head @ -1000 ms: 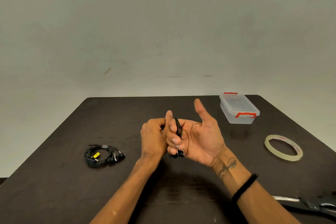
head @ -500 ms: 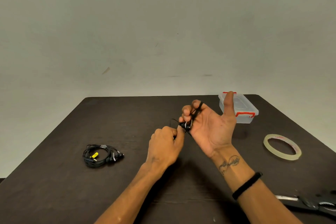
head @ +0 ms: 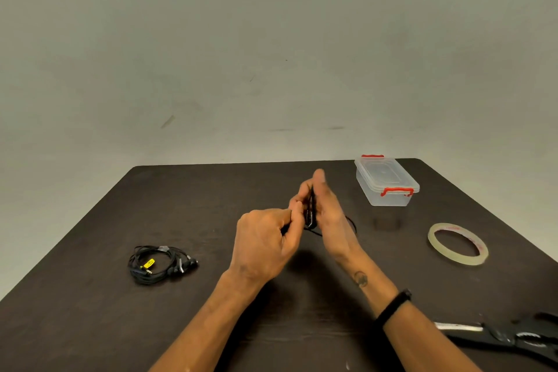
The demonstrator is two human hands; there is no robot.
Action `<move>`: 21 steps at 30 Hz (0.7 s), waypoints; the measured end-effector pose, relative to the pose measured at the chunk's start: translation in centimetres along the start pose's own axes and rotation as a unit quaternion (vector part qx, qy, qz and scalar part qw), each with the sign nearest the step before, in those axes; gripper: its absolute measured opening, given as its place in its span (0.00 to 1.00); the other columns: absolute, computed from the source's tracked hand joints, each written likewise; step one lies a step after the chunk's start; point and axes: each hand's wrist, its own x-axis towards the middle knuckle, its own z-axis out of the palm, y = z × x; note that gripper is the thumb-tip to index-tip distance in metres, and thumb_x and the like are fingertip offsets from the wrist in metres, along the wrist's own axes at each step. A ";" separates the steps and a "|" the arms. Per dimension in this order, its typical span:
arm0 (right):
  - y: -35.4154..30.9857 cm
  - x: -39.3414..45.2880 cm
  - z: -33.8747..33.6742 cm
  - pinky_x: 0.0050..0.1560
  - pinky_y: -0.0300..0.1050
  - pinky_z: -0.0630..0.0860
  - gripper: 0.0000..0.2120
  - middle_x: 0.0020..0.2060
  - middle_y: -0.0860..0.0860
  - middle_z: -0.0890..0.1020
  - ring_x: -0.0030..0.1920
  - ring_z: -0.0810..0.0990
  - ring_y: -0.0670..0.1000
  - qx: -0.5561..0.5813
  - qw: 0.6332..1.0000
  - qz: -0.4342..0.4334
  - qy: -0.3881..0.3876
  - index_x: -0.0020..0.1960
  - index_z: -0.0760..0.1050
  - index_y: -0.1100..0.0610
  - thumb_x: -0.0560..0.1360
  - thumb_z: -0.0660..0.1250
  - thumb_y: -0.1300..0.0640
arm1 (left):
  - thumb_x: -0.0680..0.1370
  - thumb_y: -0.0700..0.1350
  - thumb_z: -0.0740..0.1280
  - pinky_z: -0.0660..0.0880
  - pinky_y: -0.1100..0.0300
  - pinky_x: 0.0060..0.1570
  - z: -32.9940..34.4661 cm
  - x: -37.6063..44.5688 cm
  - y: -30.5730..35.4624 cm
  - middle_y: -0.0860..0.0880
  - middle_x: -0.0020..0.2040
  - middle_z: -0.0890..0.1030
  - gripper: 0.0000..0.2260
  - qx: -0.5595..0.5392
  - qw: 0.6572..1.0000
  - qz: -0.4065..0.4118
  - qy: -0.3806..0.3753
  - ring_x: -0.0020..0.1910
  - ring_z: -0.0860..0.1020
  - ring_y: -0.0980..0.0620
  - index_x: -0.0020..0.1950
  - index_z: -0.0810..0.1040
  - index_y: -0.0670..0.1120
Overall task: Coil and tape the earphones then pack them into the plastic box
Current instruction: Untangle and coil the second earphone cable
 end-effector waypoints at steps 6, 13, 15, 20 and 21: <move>-0.1 -1.2 0.8 0.41 0.45 0.70 0.31 0.33 0.49 0.74 0.35 0.71 0.46 -0.163 0.982 -0.032 -0.088 0.36 0.71 0.50 0.83 0.46 0.30 | 0.86 0.56 0.61 0.72 0.51 0.26 -0.2 0.0 -1.7 0.54 0.25 0.78 0.27 -0.016 0.999 -0.013 0.037 0.23 0.75 0.53 0.30 0.79 0.48; 0.1 -1.8 2.0 0.43 0.53 0.73 0.31 0.32 0.46 0.77 0.35 0.75 0.47 -0.264 0.951 -0.065 -0.148 0.36 0.73 0.46 0.82 0.46 0.27 | 0.85 0.50 0.63 0.57 0.61 0.25 -1.7 0.8 -1.9 0.57 0.23 0.64 0.25 -0.015 0.996 -0.014 0.087 0.22 0.62 0.56 0.28 0.62 0.52; 0.5 -1.6 1.9 0.43 0.58 0.73 0.37 0.33 0.51 0.77 0.37 0.76 0.53 -0.302 0.938 -0.109 -0.128 0.39 0.74 0.57 0.80 0.47 0.25 | 0.85 0.49 0.64 0.57 0.58 0.23 -1.9 1.0 -2.2 0.55 0.22 0.64 0.27 -0.003 0.994 -0.042 0.097 0.20 0.63 0.53 0.27 0.62 0.50; 0.0 -2.1 2.3 0.36 0.46 0.69 0.36 0.29 0.49 0.71 0.31 0.71 0.50 -0.361 0.907 -0.172 -0.131 0.35 0.66 0.54 0.77 0.47 0.23 | 0.85 0.48 0.66 0.55 0.61 0.23 -2.4 1.2 -2.5 0.56 0.21 0.62 0.28 0.041 0.991 -0.055 0.117 0.19 0.61 0.54 0.26 0.61 0.51; -0.1 -2.2 2.5 0.37 0.49 0.70 0.39 0.29 0.51 0.72 0.31 0.71 0.51 -0.347 0.914 -0.157 -0.138 0.35 0.67 0.57 0.77 0.47 0.22 | 0.85 0.48 0.65 0.55 0.62 0.24 -2.5 1.2 -2.5 0.56 0.21 0.62 0.28 0.038 0.991 -0.054 0.118 0.20 0.60 0.54 0.26 0.61 0.51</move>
